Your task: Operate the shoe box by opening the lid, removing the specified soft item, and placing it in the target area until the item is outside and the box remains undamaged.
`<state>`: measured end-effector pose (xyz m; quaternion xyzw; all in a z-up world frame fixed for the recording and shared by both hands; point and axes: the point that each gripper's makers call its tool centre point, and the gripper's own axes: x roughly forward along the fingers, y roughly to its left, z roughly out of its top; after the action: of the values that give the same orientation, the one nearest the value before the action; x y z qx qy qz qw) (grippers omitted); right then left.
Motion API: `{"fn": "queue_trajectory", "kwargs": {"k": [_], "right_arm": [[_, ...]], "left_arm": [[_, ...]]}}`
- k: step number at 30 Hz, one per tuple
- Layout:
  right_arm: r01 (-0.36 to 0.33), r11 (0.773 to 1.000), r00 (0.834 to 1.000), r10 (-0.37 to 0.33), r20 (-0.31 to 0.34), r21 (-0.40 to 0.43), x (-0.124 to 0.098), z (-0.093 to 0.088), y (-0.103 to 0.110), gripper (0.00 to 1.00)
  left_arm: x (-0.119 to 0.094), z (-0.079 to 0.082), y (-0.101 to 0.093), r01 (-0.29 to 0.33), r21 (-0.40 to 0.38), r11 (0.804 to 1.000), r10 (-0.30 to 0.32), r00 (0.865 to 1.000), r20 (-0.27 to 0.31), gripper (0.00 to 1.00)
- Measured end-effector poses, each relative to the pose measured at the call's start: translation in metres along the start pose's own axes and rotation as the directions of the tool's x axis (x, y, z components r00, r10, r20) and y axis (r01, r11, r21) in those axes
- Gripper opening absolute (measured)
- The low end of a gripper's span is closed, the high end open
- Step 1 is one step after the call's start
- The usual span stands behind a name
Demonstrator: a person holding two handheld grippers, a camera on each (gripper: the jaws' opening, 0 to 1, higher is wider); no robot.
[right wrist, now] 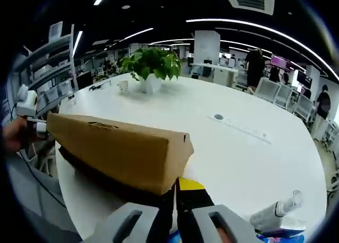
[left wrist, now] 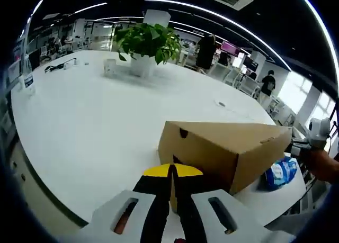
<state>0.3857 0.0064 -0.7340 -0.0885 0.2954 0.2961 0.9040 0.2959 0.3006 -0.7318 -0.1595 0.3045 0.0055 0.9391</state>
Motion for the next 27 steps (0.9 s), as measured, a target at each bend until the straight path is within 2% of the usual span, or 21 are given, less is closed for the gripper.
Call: {"fn": "queue_trajectory", "kwargs": {"k": [19, 22, 24, 27], "right_arm": [[-0.007, 0.996, 1.000, 0.008, -0.013, 0.094, -0.010, -0.032, 0.000, 0.00], [0.000, 0.989, 1.000, 0.002, -0.013, 0.151, -0.013, -0.034, -0.003, 0.00], [0.020, 0.982, 1.000, -0.022, 0.007, 0.190, -0.018, -0.033, -0.011, 0.00], [0.026, 0.977, 0.999, -0.030, 0.016, 0.213, -0.024, -0.032, -0.016, 0.00]], "left_arm": [[-0.002, 0.005, -0.004, 0.018, -0.032, 0.999, -0.018, 0.999, 0.030, 0.00], [-0.002, 0.005, -0.004, 0.019, -0.027, 0.999, -0.019, 0.999, 0.026, 0.00], [-0.004, 0.009, -0.004, 0.021, -0.038, 0.999, -0.020, 0.999, 0.045, 0.00], [-0.004, 0.010, -0.005, 0.030, -0.057, 0.998, -0.027, 0.998, 0.055, 0.00]]}}
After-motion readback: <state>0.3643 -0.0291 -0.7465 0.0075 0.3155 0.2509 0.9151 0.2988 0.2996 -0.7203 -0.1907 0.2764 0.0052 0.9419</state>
